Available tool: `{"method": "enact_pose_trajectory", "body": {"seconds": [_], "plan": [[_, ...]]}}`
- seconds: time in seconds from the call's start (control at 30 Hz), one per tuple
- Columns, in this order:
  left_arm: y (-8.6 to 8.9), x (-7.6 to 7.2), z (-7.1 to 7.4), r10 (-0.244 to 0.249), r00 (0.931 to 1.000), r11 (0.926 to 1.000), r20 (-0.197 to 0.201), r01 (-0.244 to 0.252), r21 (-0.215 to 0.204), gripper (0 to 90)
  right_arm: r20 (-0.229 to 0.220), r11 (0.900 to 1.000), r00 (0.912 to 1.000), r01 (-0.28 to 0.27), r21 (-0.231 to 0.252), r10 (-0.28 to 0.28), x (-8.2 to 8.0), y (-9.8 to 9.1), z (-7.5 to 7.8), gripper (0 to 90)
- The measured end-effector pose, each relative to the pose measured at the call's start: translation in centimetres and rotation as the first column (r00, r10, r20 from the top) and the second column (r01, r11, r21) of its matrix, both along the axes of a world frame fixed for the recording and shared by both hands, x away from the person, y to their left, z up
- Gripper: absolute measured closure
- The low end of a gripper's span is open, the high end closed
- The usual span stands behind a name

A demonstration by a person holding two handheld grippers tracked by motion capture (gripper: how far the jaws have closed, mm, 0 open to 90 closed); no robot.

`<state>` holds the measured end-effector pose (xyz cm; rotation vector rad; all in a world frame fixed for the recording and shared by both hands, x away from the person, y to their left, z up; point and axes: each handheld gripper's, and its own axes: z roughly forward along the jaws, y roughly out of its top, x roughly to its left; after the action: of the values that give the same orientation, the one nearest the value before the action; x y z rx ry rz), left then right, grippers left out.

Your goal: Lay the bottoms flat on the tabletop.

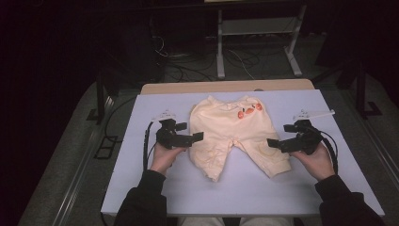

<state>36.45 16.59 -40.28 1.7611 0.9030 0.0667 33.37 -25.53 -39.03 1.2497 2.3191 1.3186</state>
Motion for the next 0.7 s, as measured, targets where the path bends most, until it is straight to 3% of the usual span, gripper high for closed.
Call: {"method": "enact_pose_trajectory", "body": {"seconds": [0.13,0.23,0.37,0.47,0.7], "plan": [[-0.6,-0.4,-0.2,-0.028,0.9995,0.9980,0.013,0.027,0.057,0.0,-0.014,0.9999,0.9999,-0.003,-0.012,0.002,-0.4,-0.2,-0.4,0.0],[-0.8,-0.6,-0.5,-0.039,0.9993,0.9980,-0.002,0.039,0.050,0.0,-0.026,0.9999,0.9997,-0.003,-0.014,0.003,-0.6,-0.1,-0.7,0.0],[-1.2,-1.1,-0.5,-0.057,0.9983,0.9945,0.010,0.056,0.088,0.0,-0.032,0.9994,0.9991,-0.027,-0.023,0.026,-1.1,0.4,-1.0,2.1],[-1.4,-1.4,-0.7,-0.060,0.9982,0.9953,0.001,0.060,0.076,0.0,-0.039,0.9986,0.9982,-0.045,-0.027,0.044,-1.4,0.9,-1.1,2.1],[-1.9,-2.0,-0.9,-0.085,0.9964,0.9920,-0.005,0.085,0.093,0.0,-0.052,0.9957,0.9952,-0.085,-0.037,0.083,-2.1,2.1,-1.4,2.4]]}}
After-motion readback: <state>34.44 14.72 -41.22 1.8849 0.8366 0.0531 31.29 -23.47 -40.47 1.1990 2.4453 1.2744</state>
